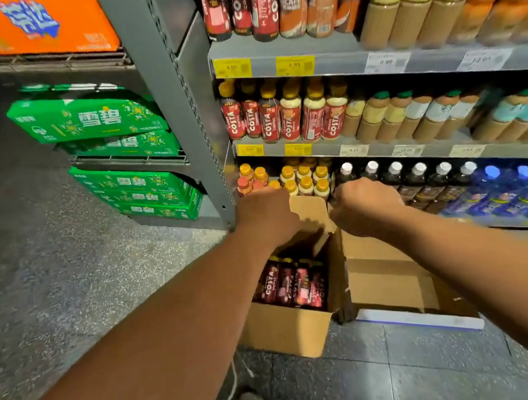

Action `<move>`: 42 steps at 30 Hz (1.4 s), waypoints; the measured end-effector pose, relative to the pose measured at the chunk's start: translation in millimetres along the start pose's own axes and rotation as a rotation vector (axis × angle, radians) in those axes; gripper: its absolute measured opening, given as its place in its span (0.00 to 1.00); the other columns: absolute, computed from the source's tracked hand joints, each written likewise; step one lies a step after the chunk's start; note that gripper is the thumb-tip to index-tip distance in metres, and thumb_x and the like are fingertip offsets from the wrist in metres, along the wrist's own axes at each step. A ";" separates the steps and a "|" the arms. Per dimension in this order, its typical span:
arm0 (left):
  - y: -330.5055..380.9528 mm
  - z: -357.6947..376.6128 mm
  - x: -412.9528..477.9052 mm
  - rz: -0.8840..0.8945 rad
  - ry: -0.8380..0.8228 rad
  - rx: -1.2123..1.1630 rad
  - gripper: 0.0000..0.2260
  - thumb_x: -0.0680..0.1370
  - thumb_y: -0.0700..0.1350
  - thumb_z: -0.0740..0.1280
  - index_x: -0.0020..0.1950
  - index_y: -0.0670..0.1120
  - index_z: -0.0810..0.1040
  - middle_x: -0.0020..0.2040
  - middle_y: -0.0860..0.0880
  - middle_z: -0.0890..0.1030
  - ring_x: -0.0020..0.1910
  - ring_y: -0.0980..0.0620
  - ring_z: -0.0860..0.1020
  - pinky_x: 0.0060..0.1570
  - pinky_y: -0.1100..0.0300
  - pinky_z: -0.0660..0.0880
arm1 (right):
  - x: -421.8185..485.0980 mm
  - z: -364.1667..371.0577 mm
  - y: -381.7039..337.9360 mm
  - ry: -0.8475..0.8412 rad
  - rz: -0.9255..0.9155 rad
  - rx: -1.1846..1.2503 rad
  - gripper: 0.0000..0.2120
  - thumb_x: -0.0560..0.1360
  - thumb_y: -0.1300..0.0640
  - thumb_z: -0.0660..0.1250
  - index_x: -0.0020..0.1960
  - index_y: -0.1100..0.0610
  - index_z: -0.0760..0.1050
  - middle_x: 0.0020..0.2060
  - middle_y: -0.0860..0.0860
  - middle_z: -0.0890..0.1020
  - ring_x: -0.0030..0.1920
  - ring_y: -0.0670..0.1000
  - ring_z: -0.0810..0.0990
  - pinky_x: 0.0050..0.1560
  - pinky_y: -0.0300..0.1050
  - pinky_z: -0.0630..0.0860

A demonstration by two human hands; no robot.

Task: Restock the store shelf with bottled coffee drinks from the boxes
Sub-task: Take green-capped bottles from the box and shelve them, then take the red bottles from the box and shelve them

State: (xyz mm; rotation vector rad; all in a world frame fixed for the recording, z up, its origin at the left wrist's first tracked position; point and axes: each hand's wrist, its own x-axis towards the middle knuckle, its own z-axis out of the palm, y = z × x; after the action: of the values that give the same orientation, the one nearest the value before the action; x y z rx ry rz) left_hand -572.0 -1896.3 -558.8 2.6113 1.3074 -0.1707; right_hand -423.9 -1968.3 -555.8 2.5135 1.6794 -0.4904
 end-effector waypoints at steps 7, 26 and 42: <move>-44.9 88.9 13.1 0.020 -0.122 -0.077 0.11 0.76 0.48 0.62 0.56 0.48 0.75 0.53 0.47 0.76 0.52 0.45 0.75 0.42 0.55 0.68 | 29.8 97.5 -22.5 -0.112 0.063 0.050 0.15 0.76 0.49 0.60 0.58 0.55 0.75 0.54 0.57 0.79 0.53 0.59 0.78 0.43 0.45 0.72; -75.1 351.1 82.9 -0.020 -0.307 -0.228 0.12 0.77 0.48 0.62 0.59 0.46 0.72 0.57 0.46 0.74 0.56 0.44 0.74 0.48 0.51 0.72 | 109.3 347.8 -12.7 -0.323 0.433 0.424 0.19 0.75 0.53 0.64 0.62 0.60 0.71 0.58 0.58 0.78 0.57 0.60 0.77 0.54 0.48 0.74; -27.7 492.1 118.3 -0.386 -0.557 -0.570 0.21 0.77 0.44 0.65 0.69 0.47 0.66 0.62 0.44 0.74 0.61 0.43 0.73 0.59 0.49 0.70 | 167.7 493.6 40.9 -0.446 0.819 0.642 0.21 0.75 0.55 0.67 0.65 0.62 0.71 0.60 0.58 0.77 0.58 0.59 0.78 0.47 0.44 0.74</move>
State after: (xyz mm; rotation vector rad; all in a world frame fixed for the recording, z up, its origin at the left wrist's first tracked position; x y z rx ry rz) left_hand -526.8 -1908.1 -1063.6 1.6646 1.3695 -0.4671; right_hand -436.5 -1954.5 -1078.4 2.8436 0.2815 -1.4806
